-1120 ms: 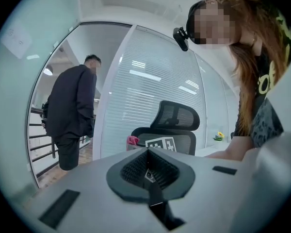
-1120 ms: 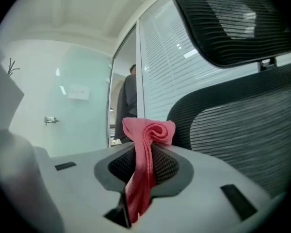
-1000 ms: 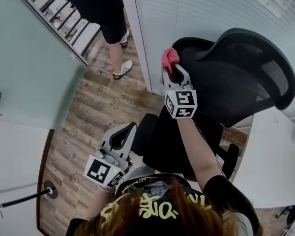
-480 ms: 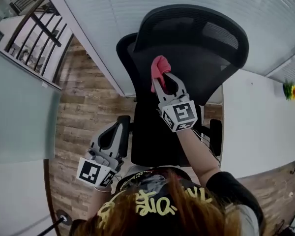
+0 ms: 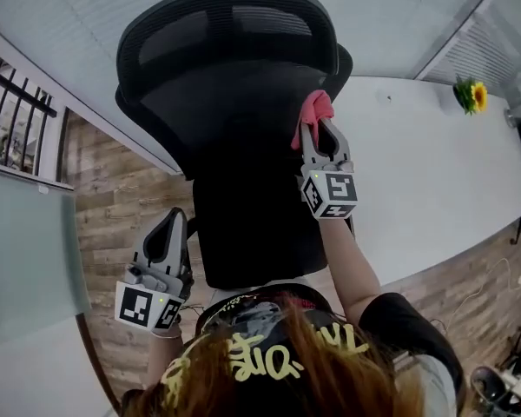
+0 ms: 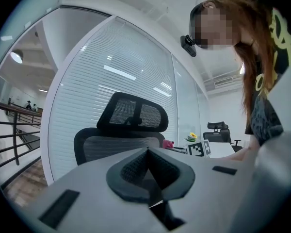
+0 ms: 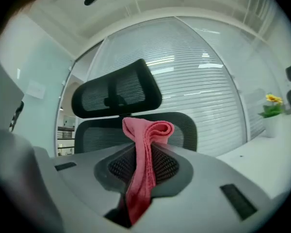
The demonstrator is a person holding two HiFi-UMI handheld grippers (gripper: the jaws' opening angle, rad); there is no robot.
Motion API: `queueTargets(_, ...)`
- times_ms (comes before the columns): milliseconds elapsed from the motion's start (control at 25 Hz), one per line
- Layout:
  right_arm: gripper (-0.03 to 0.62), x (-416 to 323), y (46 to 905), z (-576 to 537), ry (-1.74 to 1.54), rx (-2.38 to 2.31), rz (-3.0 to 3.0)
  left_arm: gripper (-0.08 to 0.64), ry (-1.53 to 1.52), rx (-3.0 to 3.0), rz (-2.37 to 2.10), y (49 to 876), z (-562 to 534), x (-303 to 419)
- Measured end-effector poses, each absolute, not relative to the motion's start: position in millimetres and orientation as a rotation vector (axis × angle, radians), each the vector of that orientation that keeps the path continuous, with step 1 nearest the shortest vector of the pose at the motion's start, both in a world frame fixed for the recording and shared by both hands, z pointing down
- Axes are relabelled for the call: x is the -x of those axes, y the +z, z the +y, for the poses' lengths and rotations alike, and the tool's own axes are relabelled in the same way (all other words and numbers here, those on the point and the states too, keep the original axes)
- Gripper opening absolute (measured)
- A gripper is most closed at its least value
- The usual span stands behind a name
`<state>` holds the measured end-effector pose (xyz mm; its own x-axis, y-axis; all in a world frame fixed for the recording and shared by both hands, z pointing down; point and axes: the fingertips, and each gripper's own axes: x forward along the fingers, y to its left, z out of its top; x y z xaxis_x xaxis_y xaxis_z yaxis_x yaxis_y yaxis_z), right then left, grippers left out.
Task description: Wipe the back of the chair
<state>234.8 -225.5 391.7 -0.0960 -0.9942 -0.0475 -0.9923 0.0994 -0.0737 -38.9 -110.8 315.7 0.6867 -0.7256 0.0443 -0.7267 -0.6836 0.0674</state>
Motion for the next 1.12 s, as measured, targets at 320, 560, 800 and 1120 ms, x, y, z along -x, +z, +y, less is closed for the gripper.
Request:
queueTargets(320,0.071,-342.3,416.3,-244.7,-0.198,2.274,1.958,-0.011,0.071,-2.789,-1.271,319.3,-101.5,21.8)
queueTargets(560,0.071,-355.9,438.1,-271.1,-0.296,2.309,1.945,-0.011,0.092,-2.754,-1.344,318.8,-101.5,17.6)
queueTargets(800,0.071,-339.9,451.9,-288.1,-0.312,2.300,1.986,-0.011,0.104,-2.723,-1.399,320.6,-100.2,23.5)
queueTargets(1120,0.071,-327.2,455.4,-294.6,-0.276,2.337,1.970,-0.011,0.110,-2.709,-1.419,321.5,-100.5,36.0)
